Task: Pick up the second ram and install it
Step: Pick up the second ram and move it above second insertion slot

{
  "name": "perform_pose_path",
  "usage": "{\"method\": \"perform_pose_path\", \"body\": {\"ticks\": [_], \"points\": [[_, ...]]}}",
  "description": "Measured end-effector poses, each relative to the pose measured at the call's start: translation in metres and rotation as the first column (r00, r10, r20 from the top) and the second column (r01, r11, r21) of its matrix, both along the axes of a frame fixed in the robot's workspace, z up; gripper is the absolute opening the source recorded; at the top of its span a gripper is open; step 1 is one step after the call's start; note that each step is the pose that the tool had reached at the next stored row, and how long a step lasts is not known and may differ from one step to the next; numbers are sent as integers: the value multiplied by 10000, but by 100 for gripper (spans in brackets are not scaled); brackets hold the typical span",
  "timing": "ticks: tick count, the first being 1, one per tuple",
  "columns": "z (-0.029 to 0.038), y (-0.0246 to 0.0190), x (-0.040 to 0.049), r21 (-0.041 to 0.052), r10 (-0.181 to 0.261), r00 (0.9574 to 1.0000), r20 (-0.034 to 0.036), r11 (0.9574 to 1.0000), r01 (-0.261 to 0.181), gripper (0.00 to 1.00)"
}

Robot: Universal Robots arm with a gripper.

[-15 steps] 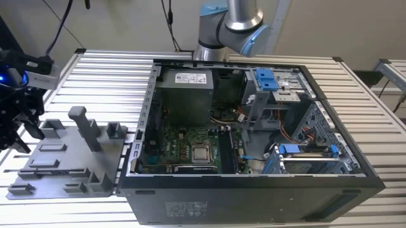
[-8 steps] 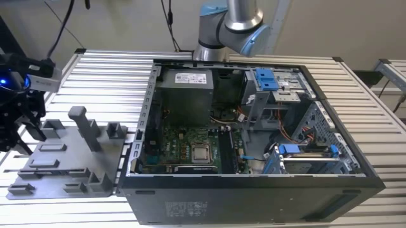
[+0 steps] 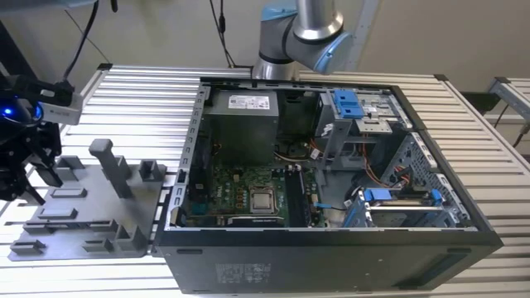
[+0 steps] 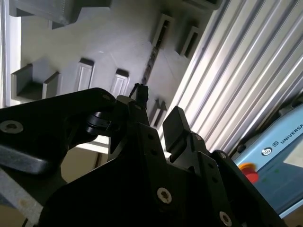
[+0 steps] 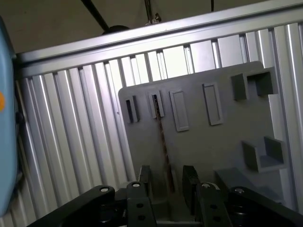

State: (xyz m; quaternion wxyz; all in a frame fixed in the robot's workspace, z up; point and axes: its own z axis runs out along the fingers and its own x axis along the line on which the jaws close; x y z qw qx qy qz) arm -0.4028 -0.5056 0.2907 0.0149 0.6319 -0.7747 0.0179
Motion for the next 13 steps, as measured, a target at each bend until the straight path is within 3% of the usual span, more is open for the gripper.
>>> {"method": "perform_pose_path", "body": {"ticks": [13], "points": [[-92, 0, 0, -4, 0, 10000, -3, 10000, 0, 42]]}}
